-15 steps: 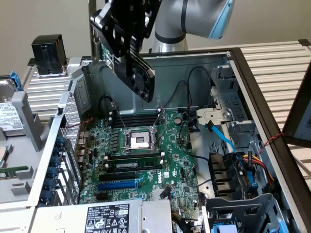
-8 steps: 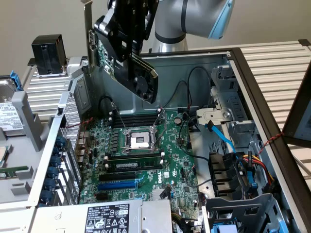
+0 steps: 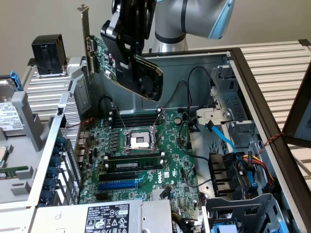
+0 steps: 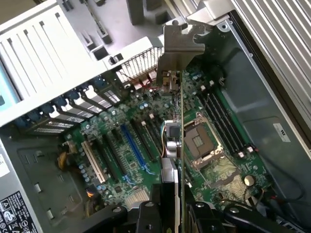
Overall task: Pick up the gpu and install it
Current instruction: 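Insert the gpu into the slot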
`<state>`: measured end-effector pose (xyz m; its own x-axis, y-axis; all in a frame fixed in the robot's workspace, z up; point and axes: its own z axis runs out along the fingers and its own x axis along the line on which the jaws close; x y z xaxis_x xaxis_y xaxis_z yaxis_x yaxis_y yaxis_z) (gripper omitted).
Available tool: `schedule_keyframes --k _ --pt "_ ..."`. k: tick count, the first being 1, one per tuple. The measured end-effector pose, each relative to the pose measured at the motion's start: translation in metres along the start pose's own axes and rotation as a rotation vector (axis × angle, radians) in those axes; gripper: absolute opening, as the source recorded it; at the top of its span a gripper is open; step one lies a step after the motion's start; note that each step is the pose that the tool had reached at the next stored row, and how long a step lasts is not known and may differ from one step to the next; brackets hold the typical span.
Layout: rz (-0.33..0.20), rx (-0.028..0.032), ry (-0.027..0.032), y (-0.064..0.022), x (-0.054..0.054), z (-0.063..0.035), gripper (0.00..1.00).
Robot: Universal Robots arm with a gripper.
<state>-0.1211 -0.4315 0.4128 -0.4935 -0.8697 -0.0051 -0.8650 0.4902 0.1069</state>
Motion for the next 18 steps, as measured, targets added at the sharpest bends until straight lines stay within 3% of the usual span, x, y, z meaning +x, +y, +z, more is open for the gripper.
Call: schedule_keyframes --k 3,6,7,11,18 --pt "-0.055 -0.0009 0.0047 0.0000 0.0000 0.0001 0.27" --pt "-0.108 0.0040 0.0076 -0.0001 0.0000 0.0004 0.27" --pt "-0.126 0.0101 0.0064 -0.0001 0.0000 0.0005 0.27" --pt "-0.184 0.0468 -0.0059 -0.0001 0.0000 0.0010 0.27" --pt "-0.313 0.0621 -0.0033 -0.0005 0.0000 0.0041 0.27"
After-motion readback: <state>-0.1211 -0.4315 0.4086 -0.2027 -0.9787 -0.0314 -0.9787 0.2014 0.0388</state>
